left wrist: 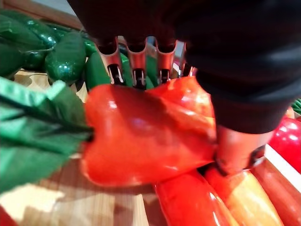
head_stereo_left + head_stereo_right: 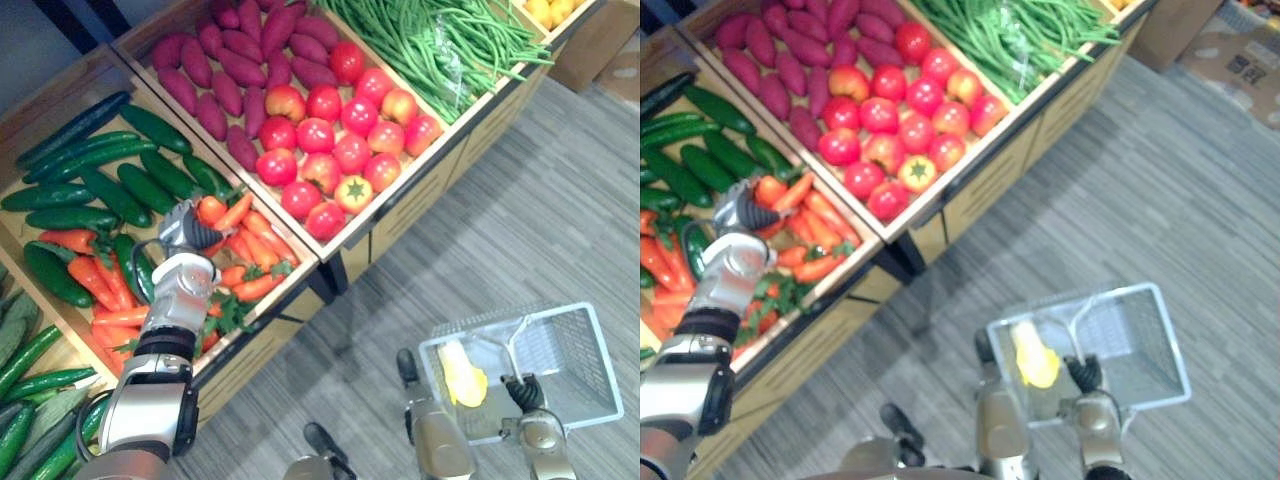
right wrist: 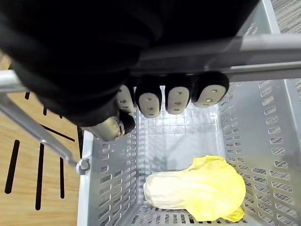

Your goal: Pick vegetable in the basket

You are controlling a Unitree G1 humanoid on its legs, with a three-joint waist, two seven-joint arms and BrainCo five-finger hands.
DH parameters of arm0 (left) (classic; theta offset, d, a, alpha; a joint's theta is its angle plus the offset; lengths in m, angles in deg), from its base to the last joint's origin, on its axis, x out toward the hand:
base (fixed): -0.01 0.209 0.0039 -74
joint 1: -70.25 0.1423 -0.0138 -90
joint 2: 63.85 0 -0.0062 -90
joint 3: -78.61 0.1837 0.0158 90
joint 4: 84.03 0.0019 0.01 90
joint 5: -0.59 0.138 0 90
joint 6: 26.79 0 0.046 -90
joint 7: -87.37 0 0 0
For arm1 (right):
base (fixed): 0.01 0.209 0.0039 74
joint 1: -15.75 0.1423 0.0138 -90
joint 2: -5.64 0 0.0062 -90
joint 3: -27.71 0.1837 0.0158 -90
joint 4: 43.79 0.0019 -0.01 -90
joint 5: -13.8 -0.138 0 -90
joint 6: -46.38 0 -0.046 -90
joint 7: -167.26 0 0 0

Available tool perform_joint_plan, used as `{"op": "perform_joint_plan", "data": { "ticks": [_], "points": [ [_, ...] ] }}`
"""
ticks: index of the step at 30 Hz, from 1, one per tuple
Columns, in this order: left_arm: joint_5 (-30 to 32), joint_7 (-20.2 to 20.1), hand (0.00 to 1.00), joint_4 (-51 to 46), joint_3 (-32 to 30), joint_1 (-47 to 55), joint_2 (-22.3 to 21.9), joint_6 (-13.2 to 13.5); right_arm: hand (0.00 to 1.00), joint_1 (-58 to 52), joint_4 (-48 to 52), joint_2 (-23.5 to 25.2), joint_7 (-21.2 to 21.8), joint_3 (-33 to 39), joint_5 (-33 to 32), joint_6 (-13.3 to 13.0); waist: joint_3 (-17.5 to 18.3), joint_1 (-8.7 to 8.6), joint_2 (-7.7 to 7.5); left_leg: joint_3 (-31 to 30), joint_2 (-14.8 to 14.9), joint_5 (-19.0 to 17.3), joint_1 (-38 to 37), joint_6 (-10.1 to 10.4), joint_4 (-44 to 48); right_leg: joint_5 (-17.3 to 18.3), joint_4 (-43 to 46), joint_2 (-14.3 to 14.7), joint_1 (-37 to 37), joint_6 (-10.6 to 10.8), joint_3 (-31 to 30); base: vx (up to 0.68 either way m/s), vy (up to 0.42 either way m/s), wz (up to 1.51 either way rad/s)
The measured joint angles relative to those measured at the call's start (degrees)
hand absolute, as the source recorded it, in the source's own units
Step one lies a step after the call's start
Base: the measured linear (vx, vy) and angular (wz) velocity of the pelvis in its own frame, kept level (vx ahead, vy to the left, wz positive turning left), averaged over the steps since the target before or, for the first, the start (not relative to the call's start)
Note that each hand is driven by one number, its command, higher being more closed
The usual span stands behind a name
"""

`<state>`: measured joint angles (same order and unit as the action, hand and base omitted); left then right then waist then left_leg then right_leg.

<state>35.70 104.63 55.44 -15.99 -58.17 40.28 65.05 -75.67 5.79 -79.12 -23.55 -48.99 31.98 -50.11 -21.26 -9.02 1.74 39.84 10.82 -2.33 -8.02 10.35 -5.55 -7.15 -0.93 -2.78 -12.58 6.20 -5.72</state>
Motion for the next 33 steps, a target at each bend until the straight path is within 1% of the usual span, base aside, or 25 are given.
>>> {"op": "perform_joint_plan", "data": {
  "ticks": [1, 5, 7, 9, 10, 11, 16, 18, 20, 21, 22, 24, 25, 27, 29, 33],
  "points": [
    [-0.01, 0.06, 1.00, 0.01, -0.37, -0.01, 0.10, 0.00, 1.00, 0.18, -0.10, 0.00, 0.01, -0.34, 0.00, -0.01, 0.03, -0.07, 0.05, 0.12, -0.02, -0.03, -0.10, 0.00, 0.00, -0.01, 0.00, 0.01, 0.05, 0.02, -0.10, -0.03, -0.030, -0.07],
    [-0.04, -0.06, 1.00, 0.34, -0.08, -0.47, -0.77, 0.05, 1.00, 0.53, -0.80, 0.10, 0.05, -0.37, 0.00, -0.10, -0.51, -0.40, -0.89, -0.21, -0.15, -0.08, -0.12, -0.08, 0.00, -0.05, -0.08, -0.24, 0.38, 0.08, 0.28, -0.02, -0.033, 0.04],
    [-0.04, -0.15, 1.00, 0.22, 0.80, -0.44, -1.09, -0.01, 1.00, 0.38, -1.00, 0.19, 0.05, -0.37, 0.00, -0.04, -0.73, -0.57, -1.18, -1.37, 0.02, -0.08, -0.14, -0.09, 0.00, -0.05, -0.44, -0.35, 1.24, 0.08, 0.94, -0.02, -0.042, 0.19],
    [-0.04, -0.27, 1.00, -0.54, 1.01, -0.10, -2.13, -0.24, 1.00, -0.16, -1.04, 0.20, 0.04, -0.32, 0.00, -0.02, -0.76, -0.60, -1.24, -2.30, 0.11, -0.08, -0.18, -0.09, 0.00, -0.05, -0.94, -0.66, 2.22, 0.08, 2.07, -0.01, -0.041, 0.26],
    [-0.03, -0.54, 1.00, -1.47, 1.13, 0.15, -2.95, -0.82, 1.00, -0.30, -1.04, 0.25, 0.02, -0.30, 0.00, -0.01, -0.76, -0.59, -1.23, -3.09, 0.10, -0.06, -0.16, -0.12, 0.00, -0.04, -1.06, -0.95, 2.61, 0.08, 2.70, 0.00, -0.041, 0.28],
    [0.00, -1.09, 1.00, -2.28, 2.56, 0.72, -3.27, -1.24, 1.00, -0.31, -1.05, 0.34, -0.01, -0.30, 0.01, 0.00, -0.75, -0.43, -1.23, -3.31, 0.03, -0.06, -0.53, -0.12, 0.00, -0.04, -1.10, -1.20, 2.98, 0.09, 3.54, 0.00, -0.025, 0.27],
    [1.12, -2.96, 1.00, -6.89, 4.50, 4.69, -4.31, -2.03, 1.00, -0.46, -1.76, 0.52, -0.19, -0.21, 0.03, -0.04, -0.63, -0.30, -1.00, -5.19, -0.08, -0.05, -1.67, -0.13, 0.01, -0.02, -0.94, -2.04, 5.24, 0.10, 6.16, -0.01, -0.029, 0.23],
    [1.31, -3.44, 1.00, -9.35, 4.69, 6.53, -5.14, -2.10, 1.00, -0.50, -2.06, 0.51, -0.30, -0.09, 0.03, -0.06, -0.52, -0.18, -0.79, -6.07, -0.26, -0.04, -1.58, -0.15, 0.02, -0.01, -0.93, -2.50, 5.67, 0.11, 7.22, -0.03, -0.029, 0.21],
    [1.58, -4.40, 1.00, -11.59, 4.90, 8.04, -5.48, -2.10, 1.00, -0.91, -2.60, 0.52, -0.36, 0.43, 0.04, -0.01, -0.08, 0.53, -0.24, -6.59, -0.21, -0.02, -2.07, -0.17, 0.02, 0.01, -0.92, -2.65, 6.50, 0.10, 8.31, -0.04, -0.040, 0.16],
    [1.60, -4.53, 1.00, -12.41, 4.90, 8.58, -5.55, -2.11, 1.00, -1.00, -2.69, 0.51, -0.38, 0.60, 0.06, -0.01, 0.03, 0.54, -0.05, -6.88, -0.18, -0.02, -2.16, -0.17, 0.01, 0.02, -0.92, -2.68, 6.72, 0.10, 8.57, -0.03, -0.045, 0.17],
    [1.61, -4.98, 1.00, -14.59, 4.91, 9.66, -6.13, -2.12, 1.00, -1.45, -2.72, 0.53, -0.39, 1.51, 0.44, 0.00, 0.53, 0.61, 0.48, -7.56, -0.14, -0.01, -2.10, -0.19, 0.01, 0.04, -0.92, -2.83, 7.05, 0.10, 9.25, -0.03, -0.043, 0.19],
    [1.68, -5.77, 1.00, -18.39, 4.92, 10.77, -7.57, -2.40, 1.00, -2.51, -2.85, 0.55, -0.51, 3.14, 0.66, 0.06, 1.42, 1.48, 1.43, -8.18, -0.15, 0.09, -2.16, -0.33, 0.01, 0.14, -0.89, -3.04, 7.57, 0.02, 10.30, -0.03, -0.046, 0.20],
    [1.71, -6.20, 1.00, -19.64, 4.95, 11.10, -7.63, -2.44, 1.00, -2.67, -2.97, 0.58, -0.52, 3.54, 0.98, 0.08, 1.66, 1.49, 1.63, -8.80, -0.15, 0.15, -2.16, -0.43, 0.01, 0.28, -0.89, -3.13, 7.86, 0.00, 10.68, -0.03, -0.044, 0.27],
    [2.13, -7.79, 1.00, -23.65, 4.95, 11.73, -7.63, -3.24, 1.00, -3.68, -3.23, 0.62, -0.52, 4.41, 1.67, 0.38, 3.32, 1.68, 2.05, -10.02, -0.08, 0.38, -2.03, -0.72, 0.00, 1.07, -0.17, -3.41, 8.16, 0.00, 12.08, -0.04, -0.045, 0.28],
    [2.24, -8.91, 1.00, -24.78, 4.96, 11.75, -7.65, -3.72, 1.00, -4.35, -3.24, 0.63, -0.54, 4.61, 1.75, 0.60, 4.44, 1.69, 2.34, -11.06, -0.08, 0.50, -2.09, -0.87, 0.00, 1.68, 0.17, -3.71, 8.90, 0.04, 13.20, -0.03, -0.035, 0.25],
    [2.29, -9.12, 1.00, -26.41, 4.89, 11.78, -7.65, -3.81, 1.00, -5.25, -3.24, 0.85, -0.70, 5.34, 1.81, 0.69, 6.66, 1.92, 2.40, -12.69, -0.31, 1.14, -1.16, -1.42, -0.01, 1.69, 0.13, -4.22, 8.97, 0.03, 14.82, -0.05, -0.041, 0.21]
  ]
}}
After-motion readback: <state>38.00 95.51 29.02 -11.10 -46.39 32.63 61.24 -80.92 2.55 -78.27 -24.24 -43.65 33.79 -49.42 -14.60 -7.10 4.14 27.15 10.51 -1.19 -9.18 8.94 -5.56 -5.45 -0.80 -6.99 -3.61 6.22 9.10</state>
